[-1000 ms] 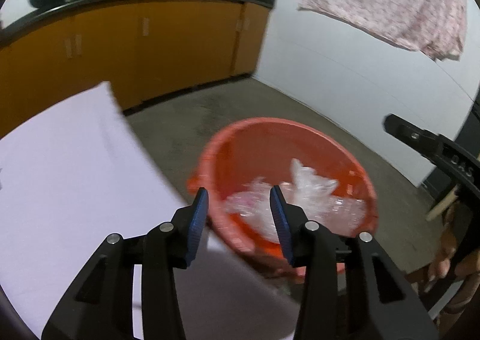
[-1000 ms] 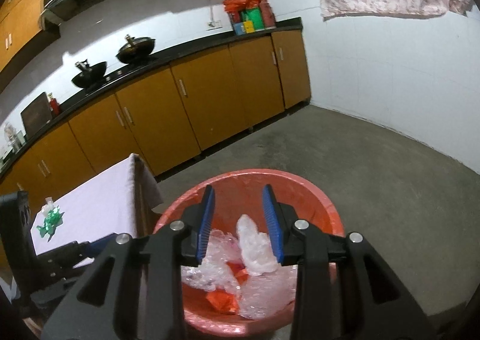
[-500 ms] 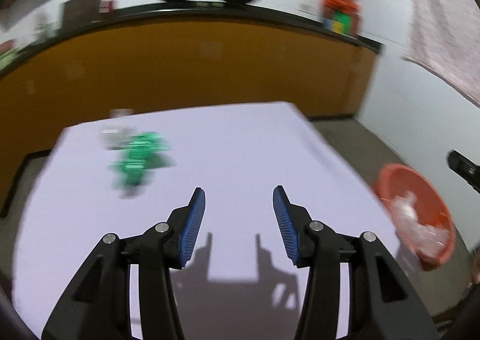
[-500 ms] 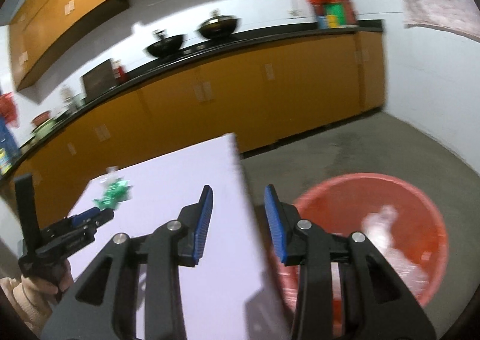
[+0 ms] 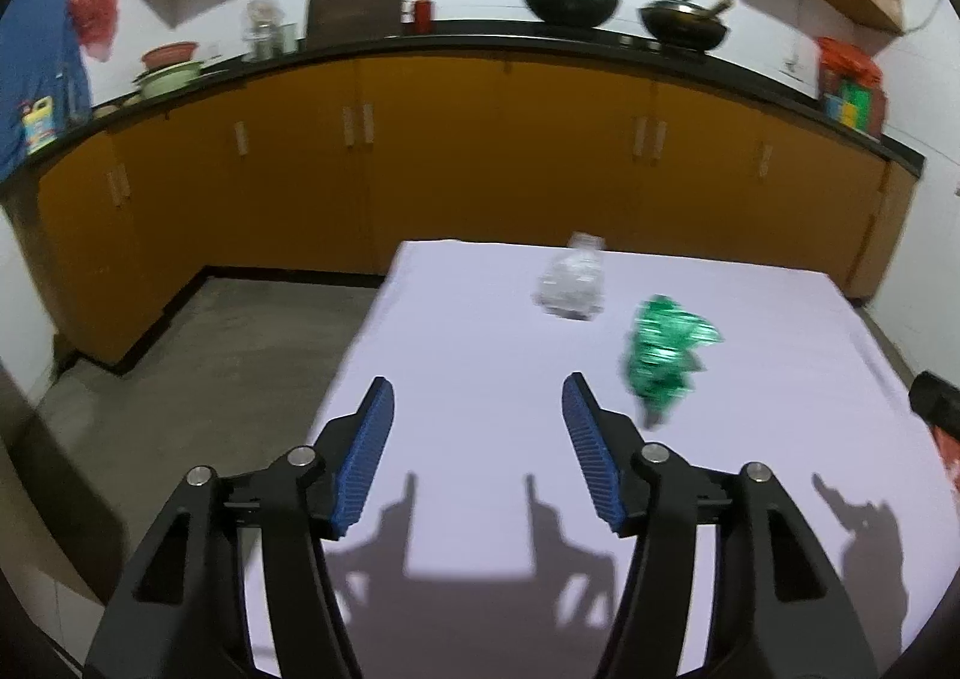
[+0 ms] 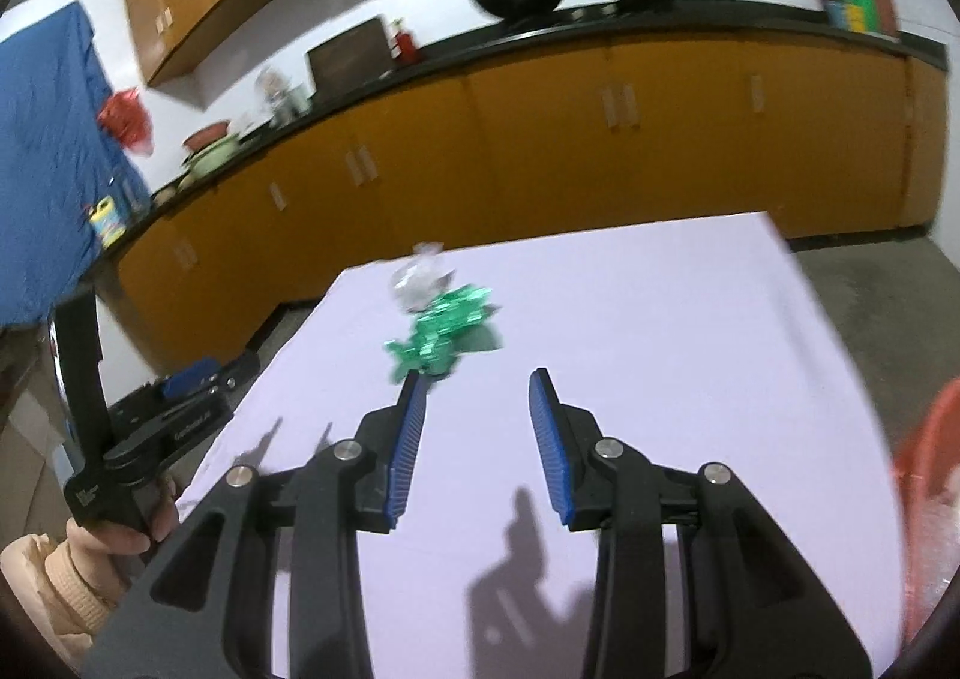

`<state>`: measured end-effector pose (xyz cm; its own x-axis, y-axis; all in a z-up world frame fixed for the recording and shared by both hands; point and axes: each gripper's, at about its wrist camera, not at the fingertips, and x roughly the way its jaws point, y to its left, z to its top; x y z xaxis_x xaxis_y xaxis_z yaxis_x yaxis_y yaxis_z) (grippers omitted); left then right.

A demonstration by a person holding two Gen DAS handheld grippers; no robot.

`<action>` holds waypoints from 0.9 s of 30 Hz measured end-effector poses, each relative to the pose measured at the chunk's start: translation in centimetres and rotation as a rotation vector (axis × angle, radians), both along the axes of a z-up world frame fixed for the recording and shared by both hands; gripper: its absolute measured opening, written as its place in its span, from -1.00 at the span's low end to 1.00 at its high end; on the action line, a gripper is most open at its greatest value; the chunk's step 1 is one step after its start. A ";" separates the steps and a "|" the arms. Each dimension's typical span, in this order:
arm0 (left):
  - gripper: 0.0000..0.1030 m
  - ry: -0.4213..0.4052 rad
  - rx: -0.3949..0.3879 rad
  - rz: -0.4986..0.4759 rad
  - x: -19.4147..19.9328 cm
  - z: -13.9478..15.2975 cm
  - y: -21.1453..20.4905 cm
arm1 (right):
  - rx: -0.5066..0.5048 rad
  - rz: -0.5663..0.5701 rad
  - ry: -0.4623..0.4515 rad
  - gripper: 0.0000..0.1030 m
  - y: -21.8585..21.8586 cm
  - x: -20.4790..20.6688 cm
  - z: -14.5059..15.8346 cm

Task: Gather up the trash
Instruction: 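Swing both open tools back toward the green bag on the table, then grasp the green bag with the right tool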

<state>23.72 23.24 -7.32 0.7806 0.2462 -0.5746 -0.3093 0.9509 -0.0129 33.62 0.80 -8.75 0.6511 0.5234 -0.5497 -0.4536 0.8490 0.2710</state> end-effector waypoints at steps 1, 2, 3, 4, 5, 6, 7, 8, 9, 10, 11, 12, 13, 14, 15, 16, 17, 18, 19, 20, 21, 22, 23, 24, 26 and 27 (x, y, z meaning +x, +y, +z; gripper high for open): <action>0.19 0.000 -0.003 0.017 0.2 -0.1 0.9 | -0.004 0.016 0.010 -0.28 1.3 0.4 -0.4; 0.20 -0.001 -0.005 0.029 0.2 -0.2 1.4 | -0.006 0.026 0.017 -0.28 2.1 0.7 -0.7; 0.21 -0.001 -0.006 0.041 0.3 -0.3 1.9 | -0.009 0.038 0.029 -0.28 3.2 1.2 -1.2; 0.22 -0.003 -0.006 0.056 0.5 -0.5 2.6 | -0.012 0.043 0.038 -0.28 3.9 1.5 -1.6; 0.25 -0.004 -0.004 0.065 0.6 -0.6 3.1 | -0.015 0.050 0.050 -0.28 4.7 1.9 -2.0; 0.28 -0.007 -0.002 0.080 0.8 -0.7 3.7 | -0.016 0.056 0.062 -0.28 5.3 2.3 -2.5; 0.29 -0.009 0.000 0.087 0.9 -0.7 4.1 | -0.021 0.062 0.073 -0.28 6.1 2.8 -3.0; 0.31 -0.011 0.001 0.094 1.2 -0.8 4.5 | -0.031 0.067 0.078 -0.28 6.9 3.3 -3.4; 0.31 -0.015 0.004 0.105 1.6 -0.8 5.1 | -0.039 0.071 0.079 -0.28 7.5 3.5 -3.8; 0.32 -0.017 0.005 0.111 1.9 -0.8 5.5 | -0.050 0.080 0.079 -0.28 8.2 3.8 -4.2; 0.33 -0.018 0.005 0.115 2.3 -0.8 5.8 | -0.060 0.085 0.079 -0.29 8.8 4.2 -4.5; 0.33 -0.017 0.005 0.121 2.6 -0.9 6.1 | -0.071 0.088 0.077 -0.29 9.3 4.5 -4.8; 0.33 -0.016 0.006 0.126 3.0 -1.0 6.5 | -0.081 0.090 0.074 -0.29 9.8 4.8 -5.1; 0.33 -0.014 0.006 0.128 3.4 -1.1 6.7 | -0.090 0.093 0.074 -0.29 10.3 5.1 -5.4; 0.33 -0.009 0.007 0.129 3.9 -1.2 6.9 | -0.097 0.097 0.073 -0.31 10.8 5.4 -5.7; 0.33 -0.007 0.008 0.129 4.1 -1.3 7.1 | -0.107 0.100 0.067 -0.32 11.2 5.6 -5.9; 0.33 -0.003 0.007 0.128 4.5 -1.5 7.2 | -0.122 0.103 0.059 -0.38 11.6 5.7 -6.1; 0.33 0.000 0.006 0.126 4.6 -1.6 7.1 | -0.139 0.103 0.051 -0.45 11.9 5.9 -6.4; 0.33 0.005 -0.002 0.122 4.9 -1.8 7.1 | -0.163 0.098 0.052 -0.50 12.2 6.2 -6.7; 0.33 0.007 -0.007 0.119 5.1 -1.9 7.0 | -0.164 0.096 0.078 -0.64 12.3 6.7 -7.0; 0.33 0.011 -0.017 0.115 5.3 -2.0 6.9 | -0.144 0.091 0.103 -0.75 12.1 7.2 -7.2; 0.33 0.012 -0.025 0.111 5.5 -2.1 6.8 | -0.125 0.078 0.110 -0.80 11.8 7.7 -7.3; 0.33 0.012 -0.031 0.106 5.7 -2.1 6.6 | -0.115 0.075 0.106 -0.82 11.6 7.8 -7.2; 0.36 0.011 -0.036 0.097 6.0 -2.0 6.3 | -0.108 0.076 0.096 -0.84 11.3 7.8 -7.0; 0.43 0.008 -0.036 0.084 6.3 -2.0 5.7 | -0.107 0.085 0.090 -0.85 10.5 7.4 -6.9; 0.44 0.004 -0.032 0.074 6.5 -1.9 5.2 | -0.108 0.087 0.090 -0.85 10.1 7.2 -7.0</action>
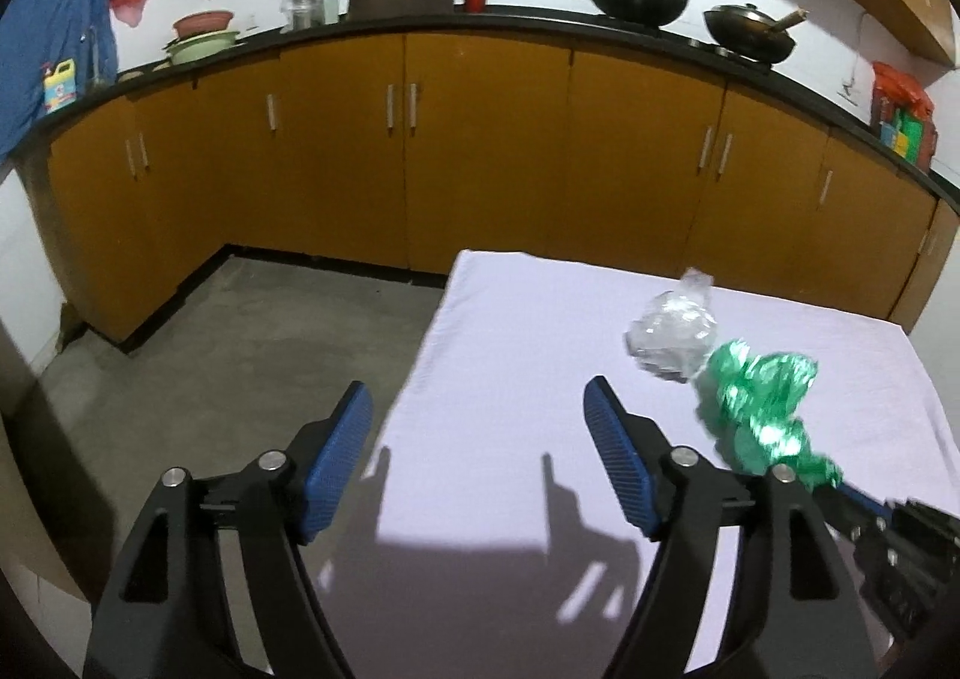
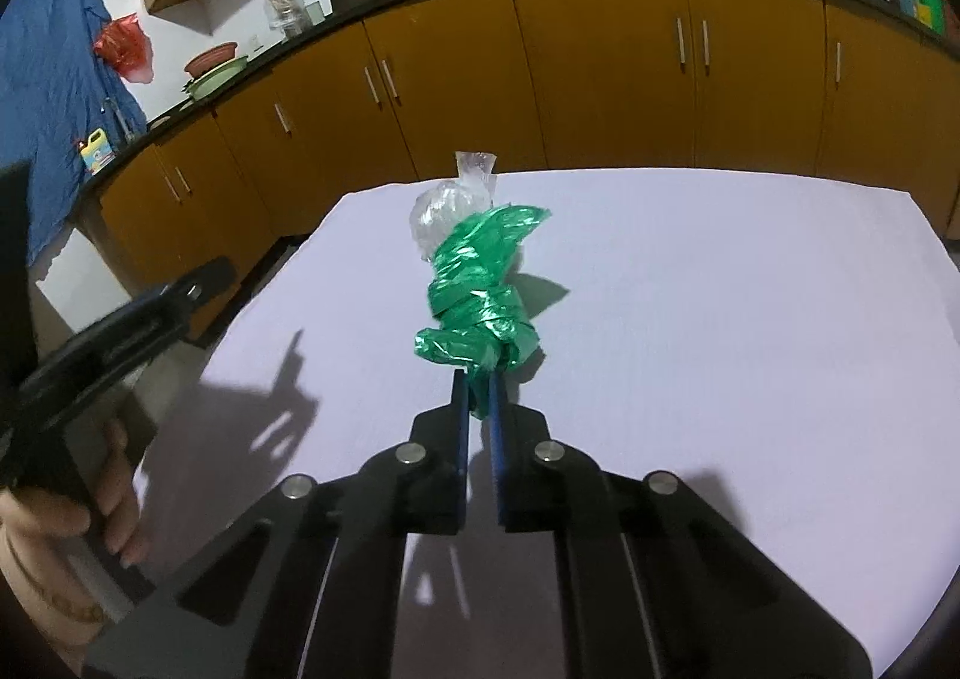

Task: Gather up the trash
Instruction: 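Grasp the green bag with the right tool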

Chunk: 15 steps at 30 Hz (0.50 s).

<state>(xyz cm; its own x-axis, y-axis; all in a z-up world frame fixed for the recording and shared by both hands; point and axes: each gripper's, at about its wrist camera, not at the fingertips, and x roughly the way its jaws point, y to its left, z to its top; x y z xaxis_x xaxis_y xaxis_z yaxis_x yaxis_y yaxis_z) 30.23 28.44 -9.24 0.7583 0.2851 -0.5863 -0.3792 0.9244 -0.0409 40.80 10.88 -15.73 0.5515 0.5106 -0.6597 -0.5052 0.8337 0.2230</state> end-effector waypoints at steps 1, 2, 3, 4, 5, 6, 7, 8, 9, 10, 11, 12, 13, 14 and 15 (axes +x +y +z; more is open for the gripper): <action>0.44 0.000 0.002 -0.009 0.2 0.0 -0.4 | 0.002 -0.002 0.004 -0.86 -0.7 -0.3 0.0; 0.44 0.000 0.004 -0.019 0.4 0.0 -0.9 | 0.007 -0.006 0.007 -0.86 -1.4 -0.5 -0.1; 0.46 -0.001 0.005 -0.027 0.6 0.1 -1.3 | 0.011 -0.013 0.009 -0.86 -2.2 -0.8 0.0; 0.48 -0.001 0.008 -0.037 0.8 0.1 -1.7 | 0.013 -0.017 0.008 -0.86 -2.8 -0.9 0.0; 0.52 0.000 0.012 -0.043 1.0 0.1 -2.1 | 0.012 -0.026 0.008 -0.86 -3.5 -1.2 0.0; 0.53 0.000 0.016 -0.046 1.2 0.1 -2.5 | 0.015 -0.037 0.011 -0.86 -4.4 -1.4 0.1; 0.54 0.002 0.018 -0.054 1.5 0.1 -2.9 | 0.017 -0.044 0.014 -0.86 -5.0 -1.6 0.0; 0.54 0.003 0.019 -0.057 1.7 0.1 -3.2 | 0.017 -0.054 0.017 -0.86 -5.6 -1.7 0.0; 0.54 0.009 0.024 -0.065 2.0 0.1 -3.6 | 0.020 -0.061 0.019 -0.86 -6.2 -1.8 0.1; 0.54 0.012 0.028 -0.071 2.4 0.1 -3.9 | 0.025 -0.070 0.021 -0.86 -6.9 -2.0 0.1; 0.54 0.017 0.034 -0.078 2.8 0.1 -4.3 | 0.027 -0.077 0.021 -0.86 -7.4 -2.1 0.2; 0.56 0.021 0.037 -0.091 3.3 0.0 -4.8 | 0.029 -0.084 0.019 -0.86 -7.9 -2.3 0.3; 0.59 0.023 0.039 -0.097 3.6 0.0 -5.2 | 0.030 -0.098 0.013 -0.86 -8.7 -2.6 0.5; 0.66 0.027 0.042 -0.105 4.0 0.0 -5.6 | 0.031 -0.107 0.007 -0.86 -9.2 -2.7 0.6; 0.70 0.031 0.046 -0.116 4.7 -0.1 -6.0 | 0.029 -0.125 -0.005 -0.86 -10.2 -2.9 0.9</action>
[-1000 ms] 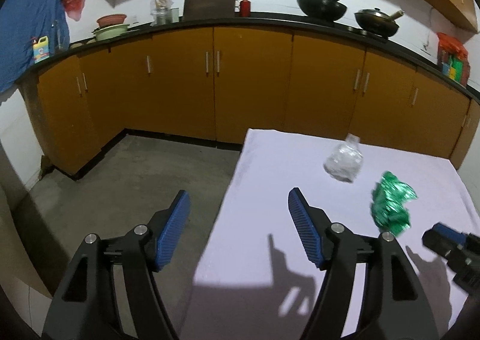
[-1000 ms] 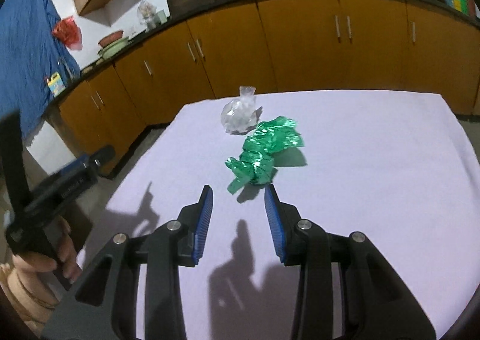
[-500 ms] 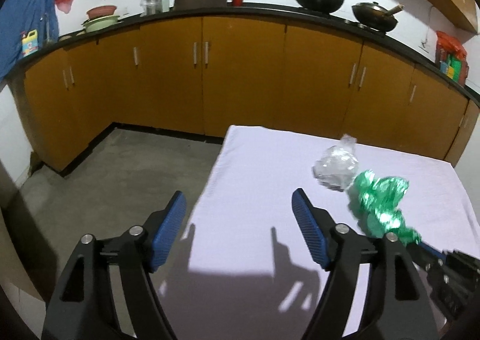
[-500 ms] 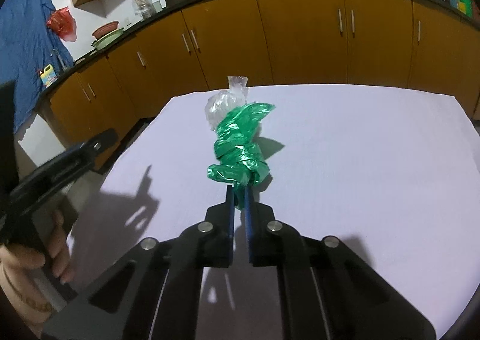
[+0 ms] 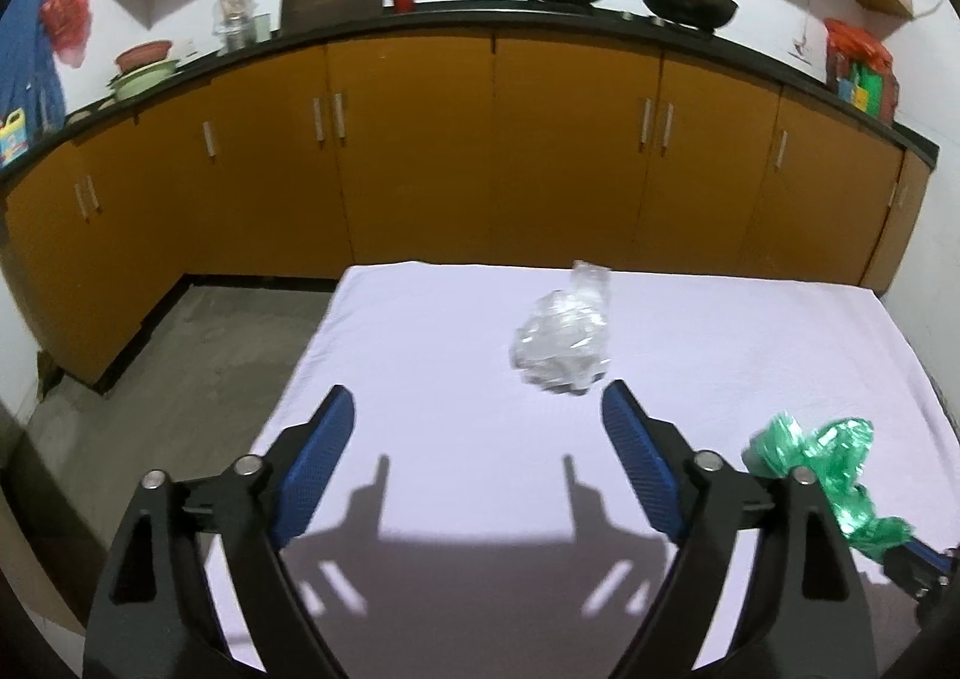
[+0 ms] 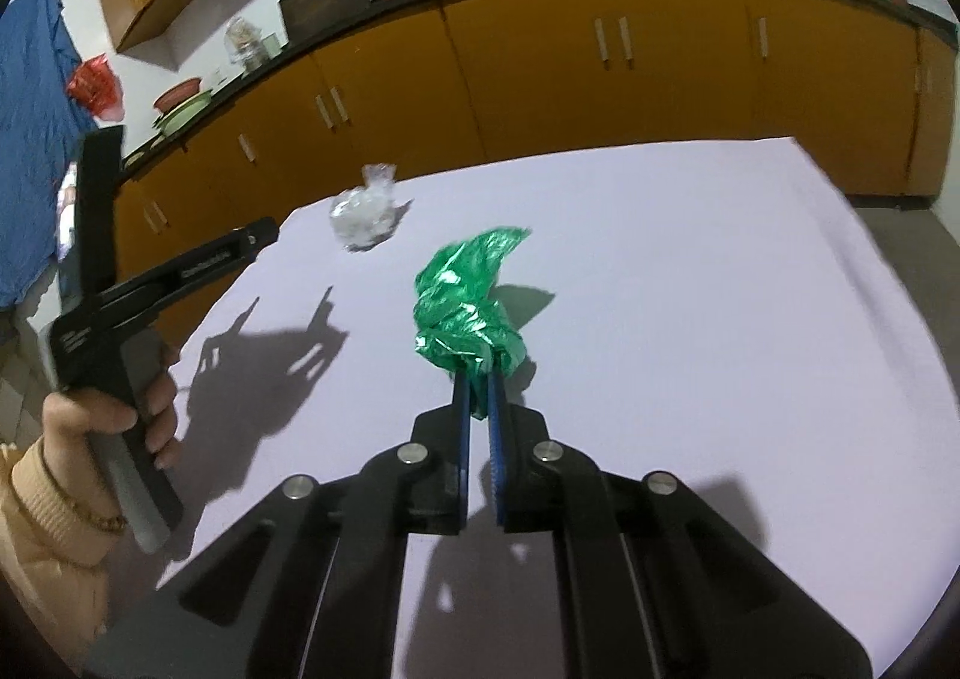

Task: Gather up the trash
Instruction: 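Grasp the green bag with the right tool, then grasp the small clear bag with the left tool while the right tool holds the green bag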

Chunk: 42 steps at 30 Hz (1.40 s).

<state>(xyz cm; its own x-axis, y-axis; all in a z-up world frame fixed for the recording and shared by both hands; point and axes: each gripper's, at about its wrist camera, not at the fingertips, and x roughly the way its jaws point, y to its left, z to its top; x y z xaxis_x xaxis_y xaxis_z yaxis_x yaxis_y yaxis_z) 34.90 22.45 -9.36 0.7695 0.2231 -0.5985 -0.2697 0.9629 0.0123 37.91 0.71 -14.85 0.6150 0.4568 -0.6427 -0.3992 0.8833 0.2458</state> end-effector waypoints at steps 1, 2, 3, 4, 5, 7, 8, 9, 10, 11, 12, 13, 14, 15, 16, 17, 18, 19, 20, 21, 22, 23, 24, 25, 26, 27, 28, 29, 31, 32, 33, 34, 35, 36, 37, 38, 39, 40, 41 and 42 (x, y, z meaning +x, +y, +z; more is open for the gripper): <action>0.72 0.004 0.003 -0.007 0.4 -0.1 -0.4 | -0.001 -0.013 -0.007 -0.86 -0.7 -0.1 0.1; 0.76 0.008 0.008 -0.014 0.9 -0.2 -0.9 | -0.002 -0.027 -0.012 -0.86 -1.3 -0.2 0.2; 0.79 0.011 0.012 -0.018 1.4 -0.2 -1.2 | 0.000 -0.041 -0.013 -0.86 -2.1 -0.2 0.3; 0.79 0.014 0.015 -0.025 2.2 -0.4 -1.6 | 0.007 -0.061 -0.011 -0.86 -3.0 -0.1 0.4; 0.81 0.017 0.013 -0.029 2.6 -0.5 -2.0 | 0.011 -0.074 -0.009 -0.86 -3.7 -0.1 0.4; 0.82 0.029 0.010 -0.029 3.8 -0.7 -2.5 | 0.014 -0.101 -0.008 -0.86 -5.2 0.0 0.4; 0.83 0.034 0.009 -0.029 4.3 -0.8 -2.6 | 0.014 -0.110 -0.008 -0.86 -5.8 0.0 0.4; 0.83 0.044 0.008 -0.024 5.2 -1.0 -2.7 | 0.015 -0.118 -0.008 -0.86 -6.3 0.0 0.3; 0.83 0.051 0.008 -0.016 5.7 -1.2 -2.7 | 0.015 -0.126 -0.006 -0.86 -6.9 0.0 0.3; 0.83 0.059 0.005 -0.009 6.2 -1.4 -2.7 | 0.015 -0.131 -0.005 -0.86 -7.3 0.0 0.2; 0.83 0.073 0.000 0.005 7.1 -1.6 -2.5 | 0.015 -0.135 -0.004 -0.86 -7.7 0.0 0.2; 0.83 0.083 -0.005 0.016 7.6 -1.8 -2.3 | 0.016 -0.140 -0.001 -0.86 -8.2 0.0 0.1; 0.83 0.093 -0.011 0.024 8.2 -2.1 -2.1 | 0.016 -0.143 -0.001 -0.86 -8.5 0.0 0.0; 0.81 0.104 -0.017 0.030 8.6 -2.2 -1.9 | 0.016 -0.147 -0.001 -0.86 -8.9 -0.1 -0.1; 0.77 0.111 -0.018 0.034 8.9 -2.4 -1.8 | 0.017 -0.151 0.000 -0.86 -9.2 -0.1 -0.2; 0.61 0.117 -0.020 0.036 9.3 -2.5 -1.7 | 0.020 -0.154 0.001 -0.86 -9.5 -0.1 -0.2; 0.37 0.124 -0.024 0.032 9.4 -2.6 -1.7 | 0.023 -0.159 0.002 -0.86 -9.9 0.0 -0.2; 0.21 0.137 -0.033 0.022 9.6 -2.9 -1.7 | 0.025 -0.162 0.002 -0.86 -10.1 -0.1 -0.3; -0.10 0.155 -0.041 0.012 9.8 -3.2 -1.7 | 0.026 -0.166 0.003 -0.86 -10.4 -0.1 -0.3; -0.28 0.169 -0.047 0.002 9.8 -3.4 -1.7 | 0.029 -0.169 0.003 -0.86 -10.5 -0.1 -0.3; -0.35 0.169 -0.048 -0.001 9.7 -3.4 -1.7 | 0.034 -0.174 0.004 -0.86 -10.8 -0.1 -0.3; -0.48 0.160 -0.047 0.000 9.4 -3.3 -1.8 | 0.037 -0.177 0.003 -0.86 -11.0 -0.2 -0.2; -0.57 0.156 -0.048 -0.002 9.2 -3.2 -1.9 | 0.040 -0.179 0.001 -0.86 -11.1 -0.3 -0.1; -0.60 0.150 -0.049 -0.007 8.9 -3.1 -2.0 | 0.041 -0.181 0.000 -0.86 -11.2 -0.5 0.0; -0.64 0.144 -0.046 -0.012 8.5 -3.0 -2.1 | 0.043 -0.183 -0.001 -0.86 -11.3 -0.7 0.2; -0.67 0.139 -0.037 -0.021 7.8 -2.9 -2.4 | 0.046 -0.186 -0.004 -0.86 -11.4 -0.9 0.4; -0.68 0.135 -0.027 -0.029 7.2 -2.8 -2.8 | 0.049 -0.188 -0.006 -0.86 -11.8 -0.7 0.6; -0.69 0.132 -0.022 -0.036 6.8 -2.6 -3.1 | 0.052 -0.191 -0.009 -0.86 -12.0 -0.9 0.8; -0.69 0.123 -0.015 -0.049 5.6 -2.2 -3.7 | 0.056 -0.198 -0.016 -0.86 -12.6 -1.4 1.3; -0.70 0.117 -0.010 -0.063 4.8 -1.9 -4.3 | 0.056 -0.203 -0.022 -0.86 -12.9 -1.7 1.6; -0.70 0.108 -0.003 -0.077 4.0 -1.5 -4.9 | 0.056 -0.206 -0.025 -0.86 -13.1 -1.9 1.8; -0.70 0.105 0.003 -0.088 3.7 -1.2 -5.4 | 0.056 -0.214 -0.031 -0.86 -13.6 -2.4 2.2; -0.70 0.101 0.007 -0.101 3.1 -0.9 -6.1 | 0.055 -0.218 -0.034 -0.86 -13.9 -2.7 2.5; -0.70 0.094 0.001 -0.121 2.0 -0.5 -7.1 | 0.054 -0.225 -0.039 -0.86 -14.3 -3.1 2.8; -0.70 0.093 -0.002 -0.134 1.5 -0.3 -7.7 | 0.053 -0.234 -0.044 -0.86 -14.8 -3.6 3.1; -0.70 0.089 -0.006 -0.153 0.6 0.1 -8.7 | 0.053 -0.241 -0.047 -0.86 -15.2 -4.1 3.4; -0.70 0.085 -0.010 -0.168 0.2 0.3 -9.4 | 0.052 -0.247 -0.050 -0.86 -15.6 -4.5 3.6; -0.70 0.081 -0.016 -0.190 -0.8 0.7 -10.4 | 0.048 -0.255 -0.054 -0.86 -16.2 -5.2 4.0; -0.70 0.079 -0.022 -0.208 -1.6 1.0 -11.2 | 0.047 -0.259 -0.057 -0.86 -16.5 -5.7 4.2; -0.70 0.075 -0.029 -0.234 -2.5 1.5 -12.3 | 0.045 -0.265 -0.061 -0.87 -16.9 -6.4 4.5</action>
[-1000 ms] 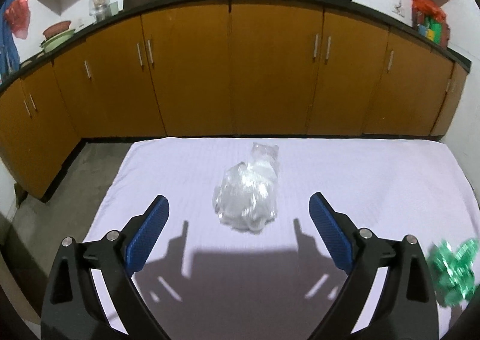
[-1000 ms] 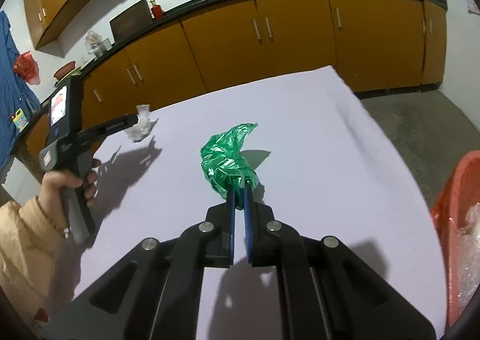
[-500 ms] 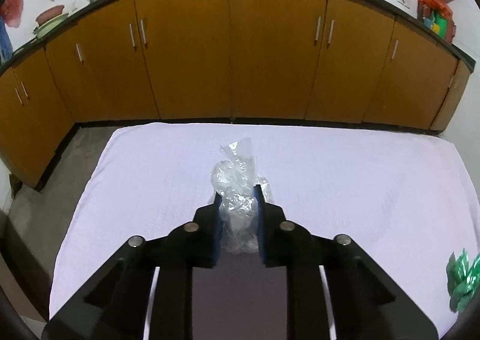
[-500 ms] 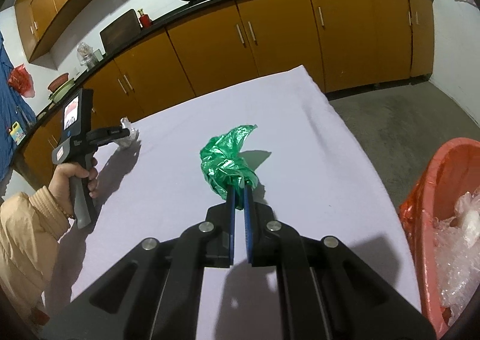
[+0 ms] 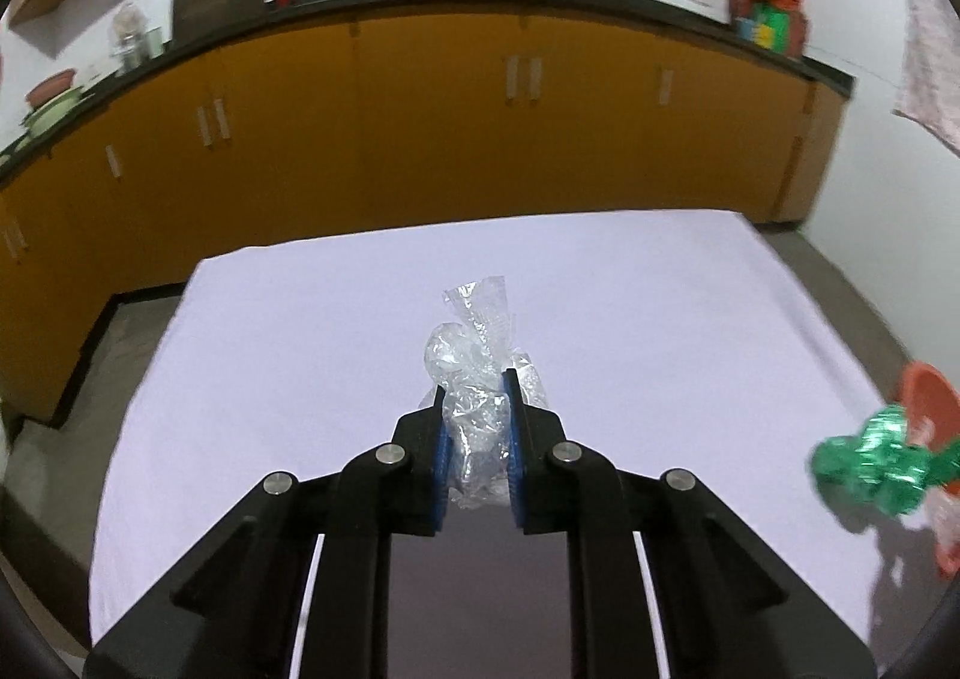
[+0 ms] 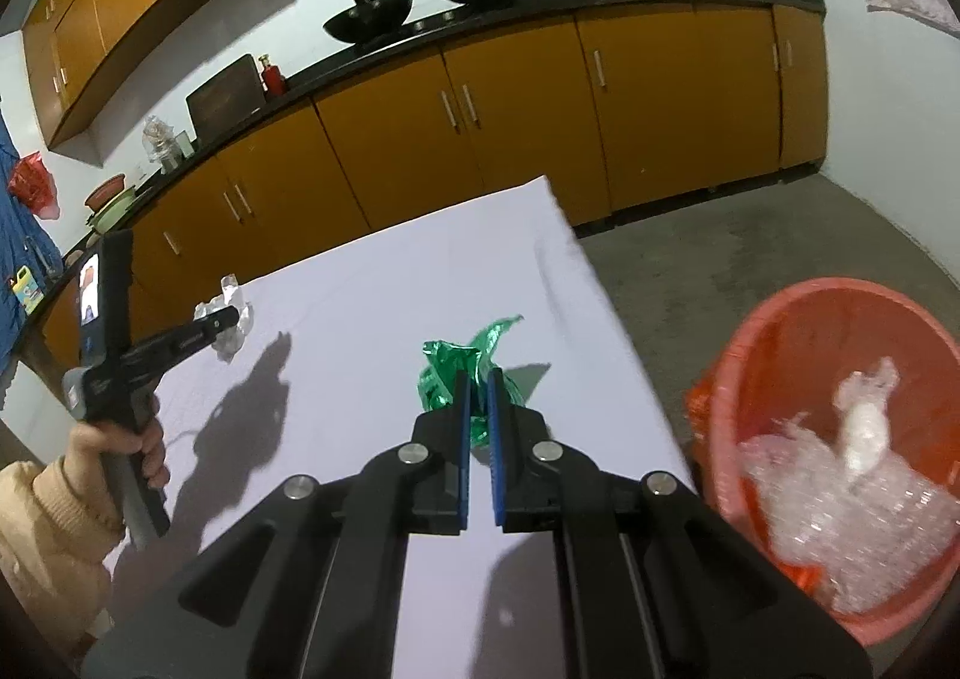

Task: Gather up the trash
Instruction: 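Grasp the small clear bag with the left tool while the right tool holds the green bag, then carry the clear bag and green bag with both tools over the orange basket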

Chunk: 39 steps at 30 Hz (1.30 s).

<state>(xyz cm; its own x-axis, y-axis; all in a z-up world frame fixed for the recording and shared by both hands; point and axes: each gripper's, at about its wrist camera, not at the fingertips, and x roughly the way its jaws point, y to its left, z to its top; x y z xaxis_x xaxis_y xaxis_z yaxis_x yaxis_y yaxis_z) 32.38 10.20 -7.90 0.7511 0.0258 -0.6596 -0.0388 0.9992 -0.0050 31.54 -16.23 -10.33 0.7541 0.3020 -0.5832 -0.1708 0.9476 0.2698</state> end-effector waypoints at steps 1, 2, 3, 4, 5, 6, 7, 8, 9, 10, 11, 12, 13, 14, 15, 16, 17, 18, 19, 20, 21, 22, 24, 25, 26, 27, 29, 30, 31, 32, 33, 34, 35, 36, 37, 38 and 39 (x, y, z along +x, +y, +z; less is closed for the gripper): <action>-0.70 -0.004 -0.002 -0.014 -0.5 0.3 -0.6 | -0.002 -0.004 -0.003 -0.87 -0.3 -0.5 0.2; -0.70 -0.009 -0.007 -0.029 -1.0 0.7 -1.3 | -0.002 -0.008 -0.007 -0.87 -0.7 -1.0 0.4; -0.70 -0.012 -0.017 -0.044 -1.7 1.0 -1.9 | 0.000 -0.012 -0.009 -0.87 -1.0 -1.5 0.7; -0.70 -0.013 -0.034 -0.065 -2.5 1.5 -2.7 | 0.005 -0.017 -0.013 -0.87 -1.4 -2.1 0.9; -0.70 -0.015 -0.041 -0.075 -2.8 1.7 -2.9 | 0.008 -0.023 -0.016 -0.87 -1.8 -2.5 1.1; -0.70 -0.018 -0.046 -0.094 -3.3 2.1 -3.7 | 0.010 -0.027 -0.018 -0.87 -2.1 -2.8 1.3; -0.70 -0.021 -0.047 -0.104 -3.6 2.3 -3.9 | 0.013 -0.031 -0.022 -0.87 -2.4 -3.3 1.5; -0.70 -0.024 -0.049 -0.118 -4.0 2.6 -4.4 | 0.014 -0.032 -0.025 -0.87 -2.6 -3.6 1.7; -0.70 -0.027 -0.052 -0.131 -4.4 2.8 -5.0 | 0.014 -0.033 -0.029 -0.87 -2.8 -3.8 1.8; -0.70 -0.029 -0.053 -0.138 -4.6 2.9 -5.2 | 0.013 -0.032 -0.034 -0.88 -2.9 -4.1 2.0; -0.70 -0.033 -0.055 -0.146 -4.8 3.1 -5.4 | 0.011 -0.029 -0.038 -0.88 -3.1 -4.4 2.0; -0.70 -0.036 -0.055 -0.152 -5.2 3.2 -5.7 | 0.009 -0.021 -0.034 -0.88 -3.0 -4.6 1.9; -0.70 -0.037 -0.054 -0.155 -5.4 3.3 -5.8 | 0.006 -0.012 -0.026 -0.88 -2.8 -4.6 1.6; -0.70 -0.035 -0.053 -0.157 -5.6 3.3 -5.9 | -0.001 0.002 -0.014 -0.87 -2.5 -4.7 1.3; -0.70 -0.034 -0.051 -0.157 -5.8 3.2 -6.0 | -0.007 0.015 0.000 -0.87 -2.4 -4.7 0.8; -0.70 -0.032 -0.050 -0.156 -6.1 3.1 -6.0 | -0.015 0.029 0.028 -0.86 -2.1 -4.7 0.0; -0.70 -0.027 -0.048 -0.155 -6.1 2.9 -5.9 | -0.017 0.033 0.041 -0.79 -1.9 -4.8 -0.5; -0.70 -0.025 -0.046 -0.153 -6.1 2.7 -5.7 | -0.018 0.035 0.058 -0.78 -1.8 -4.9 -1.1; -0.70 -0.021 -0.043 -0.148 -6.1 2.6 -5.4 | -0.014 0.035 0.072 -0.76 -1.8 -4.9 -1.6; -0.70 -0.018 -0.040 -0.142 -6.0 2.5 -5.2 | -0.010 0.036 0.084 -0.65 -1.8 -4.9 -2.0; -0.70 -0.017 -0.039 -0.137 -6.2 2.4 -5.2 | -0.006 0.039 0.091 -0.44 -1.8 -4.9 -2.2; -0.70 -0.015 -0.039 -0.129 -6.1 2.4 -4.9 | -0.007 0.040 0.098 -0.34 -1.7 -5.0 -2.5; -0.70 -0.012 -0.043 -0.115 -6.0 2.2 -4.4 | -0.019 0.048 0.105 -0.20 -1.5 -4.9 -2.8; -0.70 -0.011 -0.045 -0.111 -6.1 2.2 -4.4 | -0.028 0.053 0.113 -0.19 -1.3 -4.8 -3.1; -0.70 -0.009 -0.049 -0.107 -6.2 2.1 -4.2 | -0.035 0.054 0.119 -0.18 -1.1 -4.7 -3.2; -0.70 -0.007 -0.051 -0.106 -6.1 2.1 -4.1 | -0.037 0.056 0.132 -0.18 -0.9 -4.5 -3.6; -0.70 -0.005 -0.050 -0.106 -6.3 2.0 -4.1 | -0.029 0.065 0.148 -0.18 -0.7 -4.1 -4.0; -0.70 -0.005 -0.049 -0.107 -6.4 2.0 -4.2 | -0.030 0.073 0.153 -0.18 -0.5 -3.9 -4.2; -0.70 -0.003 -0.049 -0.109 -6.4 1.9 -4.3 | -0.041 0.086 0.160 -0.18 -0.1 -3.7 -4.5; -0.70 -0.001 -0.051 -0.110 -6.4 1.9 -4.3 | -0.050 0.097 0.166 -0.24 0.3 -3.6 -4.8; -0.70 -0.001 -0.052 -0.111 -6.5 1.9 -4.3 | -0.053 0.112 0.172 -0.54 0.5 -3.4 -5.1; -0.70 -0.001 -0.052 -0.112 -6.6 2.0 -4.5 | -0.056 0.129 0.182 -0.72 0.9 -3.2 -5.4; -0.70 -0.002 -0.052 -0.113 -6.6 2.0 -4.5 | -0.059 0.138 0.188 -0.86 1.1 -3.0 -5.6; -0.70 -0.002 -0.052 -0.114 -6.7 2.1 -4.5 | -0.054 0.142 0.182 -0.86 1.2 -3.0 -5.7; -0.70 -0.002 -0.052 -0.115 -6.6 2.2 -4.5 | -0.055 0.143 0.175 -0.86 1.3 -3.1 -5.6; -0.70 -0.003 -0.051 -0.116 -6.6 2.2 -4.5 | -0.058 0.143 0.166 -0.86 1.3 -3.2 -5.4; -0.70 -0.003 -0.050 -0.117 -6.6 2.3 -4.5 | -0.054 0.144 0.152 -0.87 1.3 -3.4 -5.2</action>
